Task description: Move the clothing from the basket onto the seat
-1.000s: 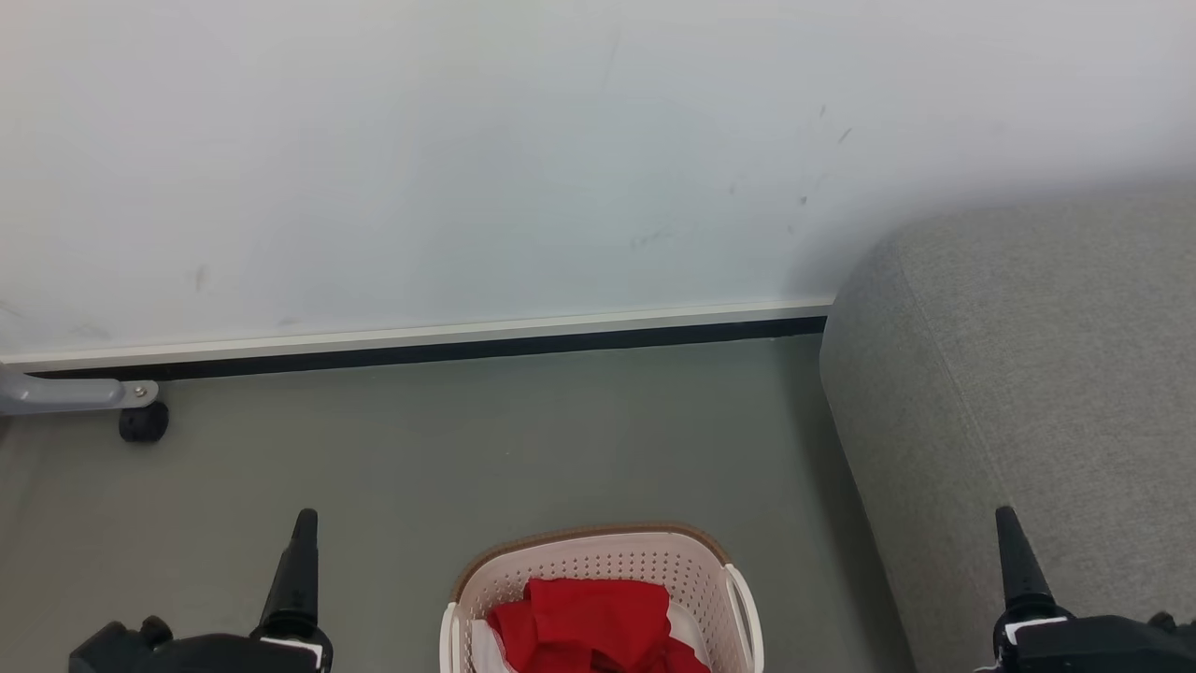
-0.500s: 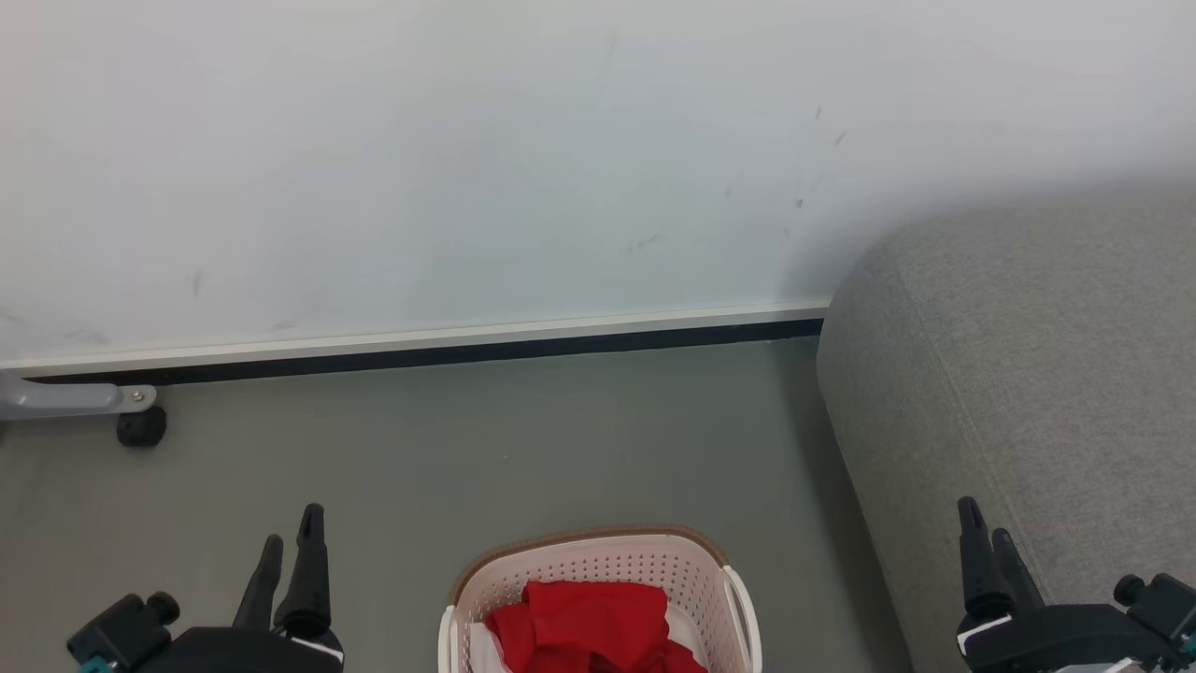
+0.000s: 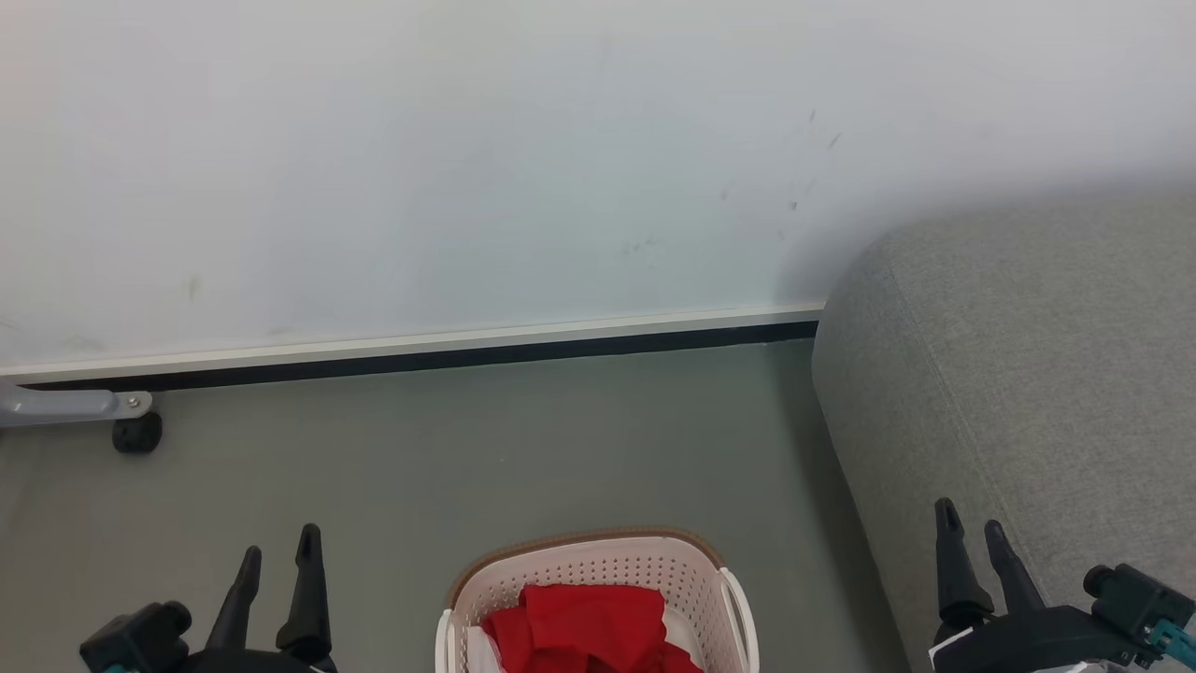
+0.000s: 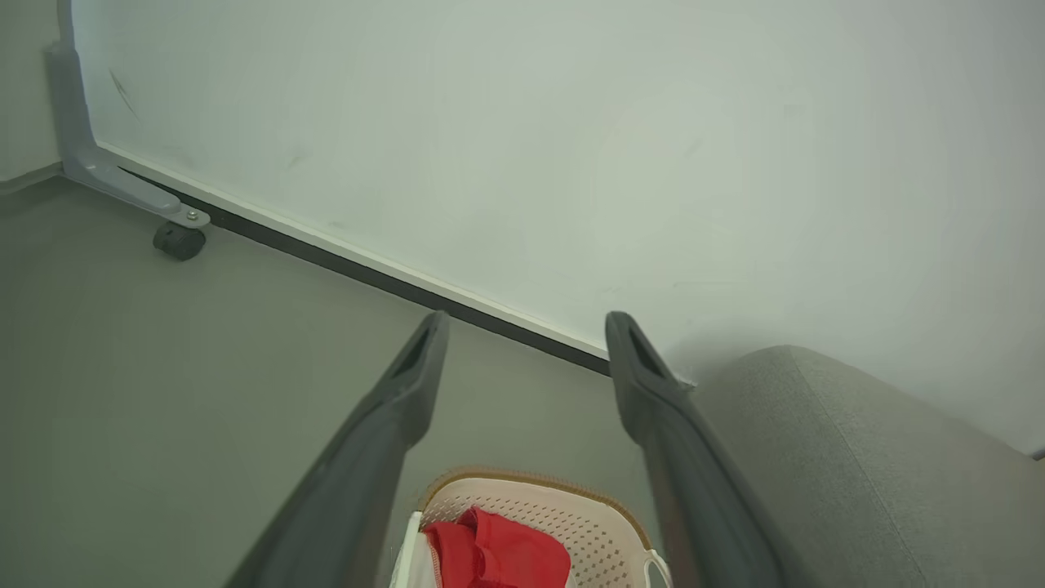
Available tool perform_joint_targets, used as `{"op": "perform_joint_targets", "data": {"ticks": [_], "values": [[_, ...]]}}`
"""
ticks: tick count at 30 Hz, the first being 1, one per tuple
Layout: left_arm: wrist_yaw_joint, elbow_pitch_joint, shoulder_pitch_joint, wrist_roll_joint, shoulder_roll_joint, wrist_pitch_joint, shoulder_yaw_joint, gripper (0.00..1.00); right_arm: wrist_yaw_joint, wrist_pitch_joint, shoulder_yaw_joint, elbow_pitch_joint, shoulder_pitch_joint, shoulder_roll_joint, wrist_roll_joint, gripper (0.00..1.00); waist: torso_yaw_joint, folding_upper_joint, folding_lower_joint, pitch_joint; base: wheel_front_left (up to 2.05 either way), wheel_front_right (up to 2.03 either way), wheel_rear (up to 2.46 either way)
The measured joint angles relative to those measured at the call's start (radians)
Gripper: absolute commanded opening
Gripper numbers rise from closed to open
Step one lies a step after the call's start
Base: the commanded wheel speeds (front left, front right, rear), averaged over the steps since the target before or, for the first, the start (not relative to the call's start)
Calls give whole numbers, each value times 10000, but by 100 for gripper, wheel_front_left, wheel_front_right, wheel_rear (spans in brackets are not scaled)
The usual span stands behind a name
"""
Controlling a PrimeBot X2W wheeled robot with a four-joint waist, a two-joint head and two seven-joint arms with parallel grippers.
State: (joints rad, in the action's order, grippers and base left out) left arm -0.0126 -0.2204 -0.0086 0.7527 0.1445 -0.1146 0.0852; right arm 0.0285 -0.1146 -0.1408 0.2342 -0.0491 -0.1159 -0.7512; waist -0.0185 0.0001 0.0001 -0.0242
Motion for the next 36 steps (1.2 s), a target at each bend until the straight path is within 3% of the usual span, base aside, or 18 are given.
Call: {"op": "perform_joint_targets", "data": {"ticks": [17, 36], "values": [[-410, 42, 211, -2347, 228, -635, 267, 100, 431, -639, -685, -17, 5, -219, 2357, 100, -69, 0, 0, -37, 0, 0, 0], [-583, 46, 583, -4761, 355, -1350, 416, 100, 871, -1350, -1442, -67, 2, -516, 4997, 100, -161, 0, -2, -78, 0, 0, 0]]}}
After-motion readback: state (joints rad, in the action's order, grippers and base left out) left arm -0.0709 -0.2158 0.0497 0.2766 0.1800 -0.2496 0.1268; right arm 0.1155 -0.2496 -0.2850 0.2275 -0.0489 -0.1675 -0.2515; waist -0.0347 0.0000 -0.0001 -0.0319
